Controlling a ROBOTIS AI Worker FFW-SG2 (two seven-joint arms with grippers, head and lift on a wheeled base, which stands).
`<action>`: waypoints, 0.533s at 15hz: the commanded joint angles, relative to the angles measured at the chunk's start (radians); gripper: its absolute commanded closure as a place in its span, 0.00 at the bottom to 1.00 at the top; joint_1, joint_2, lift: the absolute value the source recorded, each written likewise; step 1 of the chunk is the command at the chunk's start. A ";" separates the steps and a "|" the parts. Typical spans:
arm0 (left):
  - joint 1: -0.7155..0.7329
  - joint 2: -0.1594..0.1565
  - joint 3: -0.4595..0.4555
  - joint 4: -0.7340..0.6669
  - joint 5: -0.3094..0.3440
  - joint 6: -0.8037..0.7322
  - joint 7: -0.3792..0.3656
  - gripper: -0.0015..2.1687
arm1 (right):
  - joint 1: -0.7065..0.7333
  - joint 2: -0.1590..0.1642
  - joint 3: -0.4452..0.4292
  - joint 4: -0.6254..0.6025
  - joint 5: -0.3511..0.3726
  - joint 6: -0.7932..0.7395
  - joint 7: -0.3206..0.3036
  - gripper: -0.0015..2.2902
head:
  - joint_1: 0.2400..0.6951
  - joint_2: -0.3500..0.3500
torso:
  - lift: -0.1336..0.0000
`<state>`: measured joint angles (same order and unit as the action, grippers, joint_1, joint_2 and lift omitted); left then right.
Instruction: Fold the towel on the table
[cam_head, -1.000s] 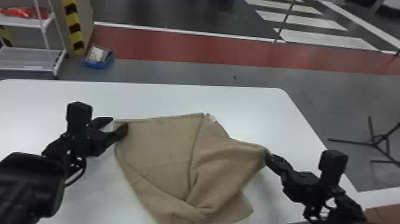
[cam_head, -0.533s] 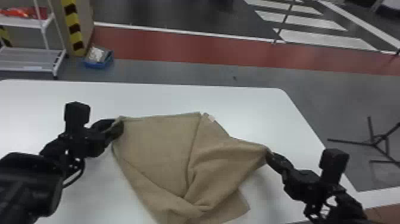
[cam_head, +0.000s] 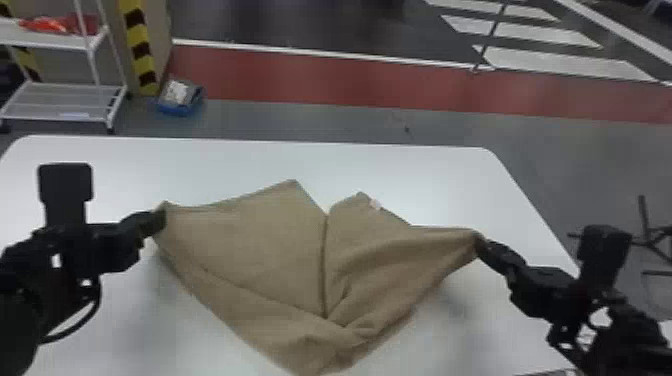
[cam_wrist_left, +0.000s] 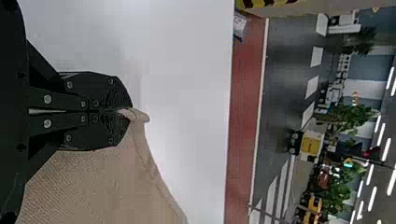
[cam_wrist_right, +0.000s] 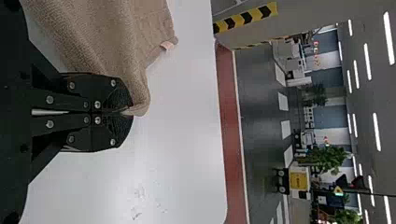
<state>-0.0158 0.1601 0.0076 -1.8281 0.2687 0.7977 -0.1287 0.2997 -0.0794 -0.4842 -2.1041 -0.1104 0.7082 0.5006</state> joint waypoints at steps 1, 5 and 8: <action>0.050 0.027 0.104 -0.154 0.099 0.033 0.017 0.78 | -0.059 -0.008 -0.056 -0.065 0.003 0.120 0.018 0.65 | 1.00 0.21 | 0.08; 0.096 0.036 0.288 -0.312 0.201 0.101 0.031 0.78 | -0.178 -0.062 -0.128 -0.120 0.012 0.328 0.052 0.65 | 1.00 0.26 | 0.08; 0.099 0.045 0.385 -0.355 0.247 0.101 0.049 0.78 | -0.303 -0.111 -0.102 -0.114 0.029 0.469 0.050 0.65 | 1.00 0.30 | 0.08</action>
<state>0.0852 0.1999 0.3464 -2.1676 0.4972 0.8977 -0.0864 0.0668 -0.1668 -0.6063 -2.2247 -0.0958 1.1061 0.5528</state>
